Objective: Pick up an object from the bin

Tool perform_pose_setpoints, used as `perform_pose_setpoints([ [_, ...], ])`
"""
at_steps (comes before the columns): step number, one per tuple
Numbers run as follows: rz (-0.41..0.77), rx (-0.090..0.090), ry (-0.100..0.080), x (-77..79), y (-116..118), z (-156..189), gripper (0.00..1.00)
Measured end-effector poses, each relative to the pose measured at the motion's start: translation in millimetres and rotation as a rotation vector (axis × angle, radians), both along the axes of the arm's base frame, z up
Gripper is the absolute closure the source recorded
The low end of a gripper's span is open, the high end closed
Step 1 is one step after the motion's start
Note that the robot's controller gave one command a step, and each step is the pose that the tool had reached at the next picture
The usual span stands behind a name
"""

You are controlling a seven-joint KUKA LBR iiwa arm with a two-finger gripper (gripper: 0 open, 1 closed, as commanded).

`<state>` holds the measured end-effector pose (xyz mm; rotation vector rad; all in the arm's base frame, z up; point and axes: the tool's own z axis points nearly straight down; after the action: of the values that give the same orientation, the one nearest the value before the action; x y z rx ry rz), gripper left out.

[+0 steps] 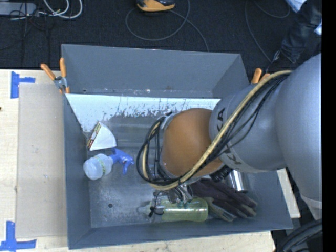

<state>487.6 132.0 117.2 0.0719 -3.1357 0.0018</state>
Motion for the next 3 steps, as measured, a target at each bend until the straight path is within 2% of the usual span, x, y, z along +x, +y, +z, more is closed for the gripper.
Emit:
perform_pose_setpoints([
  [1,-0.028,-0.001,0.007,-5.8,-61.8,6.3,0.00],
  [2,0.070,0.000,0.005,1.0,-64.8,-32.8,1.00],
  [3,0.068,0.000,0.005,1.0,-65.2,-32.8,1.00],
])
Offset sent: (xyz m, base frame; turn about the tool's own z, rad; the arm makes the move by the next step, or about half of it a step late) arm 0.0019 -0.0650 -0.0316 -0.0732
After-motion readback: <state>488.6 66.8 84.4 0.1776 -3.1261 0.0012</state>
